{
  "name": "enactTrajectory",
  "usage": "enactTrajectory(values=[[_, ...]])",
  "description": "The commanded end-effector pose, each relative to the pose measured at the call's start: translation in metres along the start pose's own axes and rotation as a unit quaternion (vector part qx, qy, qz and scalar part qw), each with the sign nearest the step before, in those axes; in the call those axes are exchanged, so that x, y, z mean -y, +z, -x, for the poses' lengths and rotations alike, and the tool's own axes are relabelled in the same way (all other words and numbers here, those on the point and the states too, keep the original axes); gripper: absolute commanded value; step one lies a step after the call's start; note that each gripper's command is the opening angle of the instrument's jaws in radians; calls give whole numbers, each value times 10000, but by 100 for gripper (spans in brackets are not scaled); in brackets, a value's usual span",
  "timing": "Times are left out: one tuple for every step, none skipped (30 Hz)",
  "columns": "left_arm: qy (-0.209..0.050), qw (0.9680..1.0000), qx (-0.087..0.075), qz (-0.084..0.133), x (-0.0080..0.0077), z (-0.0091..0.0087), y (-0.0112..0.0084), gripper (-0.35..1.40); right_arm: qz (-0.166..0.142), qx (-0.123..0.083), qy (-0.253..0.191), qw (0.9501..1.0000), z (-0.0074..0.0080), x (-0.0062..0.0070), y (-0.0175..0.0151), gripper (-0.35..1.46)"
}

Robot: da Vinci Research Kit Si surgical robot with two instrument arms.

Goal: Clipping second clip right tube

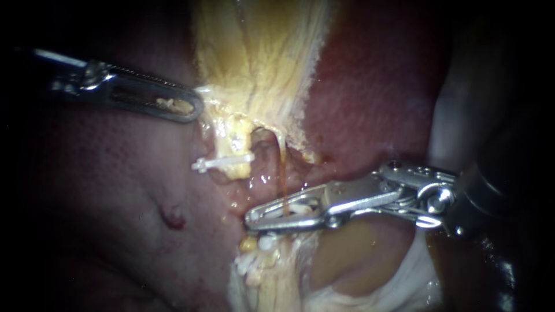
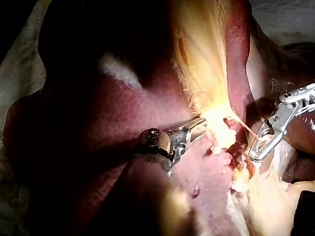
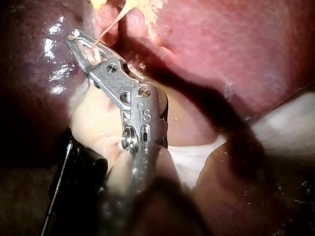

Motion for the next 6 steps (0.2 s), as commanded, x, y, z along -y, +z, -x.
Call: enactTrajectory(values=[[1, 10000, 0, -1, 0, 0, 0, -35, -12, 6, 1, 10000, 0, 0, 0, -35], [0, 10000, 0, -1, 0, 0, 0, -35, -14, 7, 0, 10000, 0, 0, 0, -35], [1, 10000, 0, -1, 0, 0, 0, -35, -17, 9, -1, 10000, 1, -1, 0, -35], [1, 10000, 0, -1, 0, 0, 0, -35, -20, 11, -2, 10000, 1, -1, 0, -35], [1, 10000, 0, -1, -1, 0, 0, -35, -23, 14, -4, 10000, 1, -2, 0, -35], [1, 10000, 0, -1, -1, 0, 0, -35, -32, 3, -8, 10000, 2, -3, -1, -35]])
